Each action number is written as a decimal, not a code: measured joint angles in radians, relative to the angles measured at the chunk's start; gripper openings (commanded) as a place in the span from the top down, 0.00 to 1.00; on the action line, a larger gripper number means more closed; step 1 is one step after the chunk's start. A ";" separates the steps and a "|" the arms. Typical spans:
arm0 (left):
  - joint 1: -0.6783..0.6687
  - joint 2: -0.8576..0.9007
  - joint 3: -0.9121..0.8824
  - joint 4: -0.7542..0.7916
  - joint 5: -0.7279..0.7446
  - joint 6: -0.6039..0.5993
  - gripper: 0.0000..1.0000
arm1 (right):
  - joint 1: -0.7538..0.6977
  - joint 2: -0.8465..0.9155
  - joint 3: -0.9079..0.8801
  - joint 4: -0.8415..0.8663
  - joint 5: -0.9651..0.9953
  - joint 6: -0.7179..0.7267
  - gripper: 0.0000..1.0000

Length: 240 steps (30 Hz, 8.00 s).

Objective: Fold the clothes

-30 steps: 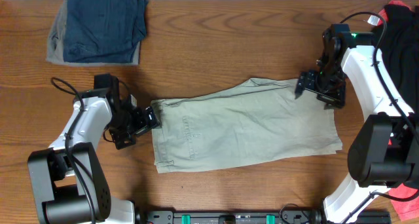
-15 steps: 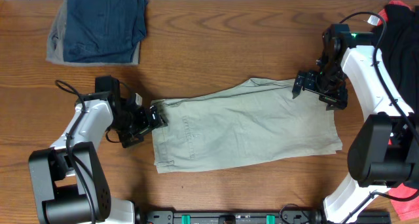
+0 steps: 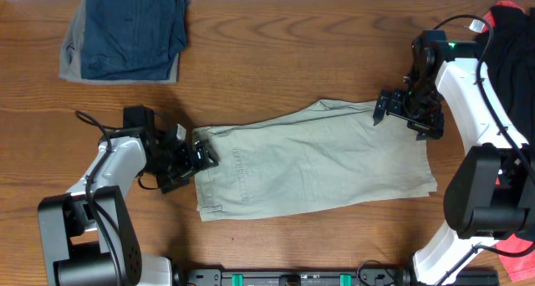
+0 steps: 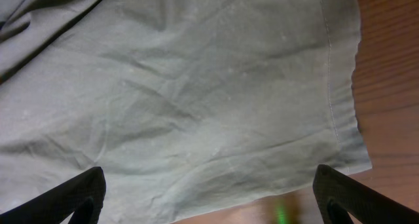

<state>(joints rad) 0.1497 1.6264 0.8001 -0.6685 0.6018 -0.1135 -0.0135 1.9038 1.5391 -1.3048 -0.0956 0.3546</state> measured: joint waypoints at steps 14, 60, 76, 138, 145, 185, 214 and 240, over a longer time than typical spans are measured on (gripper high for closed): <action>-0.137 0.008 -0.050 0.097 0.042 -0.014 0.70 | 0.000 0.000 0.000 0.004 0.000 0.000 0.01; -0.307 0.008 1.069 -0.764 -0.531 -0.149 0.94 | 0.000 0.000 0.000 0.004 0.000 0.000 0.01; -0.653 0.047 0.964 -0.599 -0.521 -0.231 0.94 | 0.000 0.000 0.000 0.004 0.000 0.000 0.01; -0.451 -0.051 1.136 -0.822 -0.632 -0.182 0.94 | 0.000 0.000 0.000 0.004 0.000 0.000 0.01; -0.527 0.083 1.136 -0.798 -0.629 -0.224 0.94 | 0.000 0.000 0.000 0.004 0.000 0.000 0.01; -0.218 0.027 1.185 -0.942 -0.764 -0.231 0.94 | 0.000 0.000 0.000 0.004 0.000 0.000 0.01; -0.512 0.013 1.075 -0.909 -0.687 -0.254 0.94 | 0.000 0.000 0.000 0.004 0.000 0.000 0.01; -0.624 0.013 0.702 -0.571 -0.406 -0.253 0.94 | 0.000 0.000 0.000 0.004 0.000 0.000 0.01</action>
<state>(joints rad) -0.4744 1.6390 1.5017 -1.2400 0.1955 -0.3668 -0.0135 1.9038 1.5391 -1.3010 -0.0956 0.3546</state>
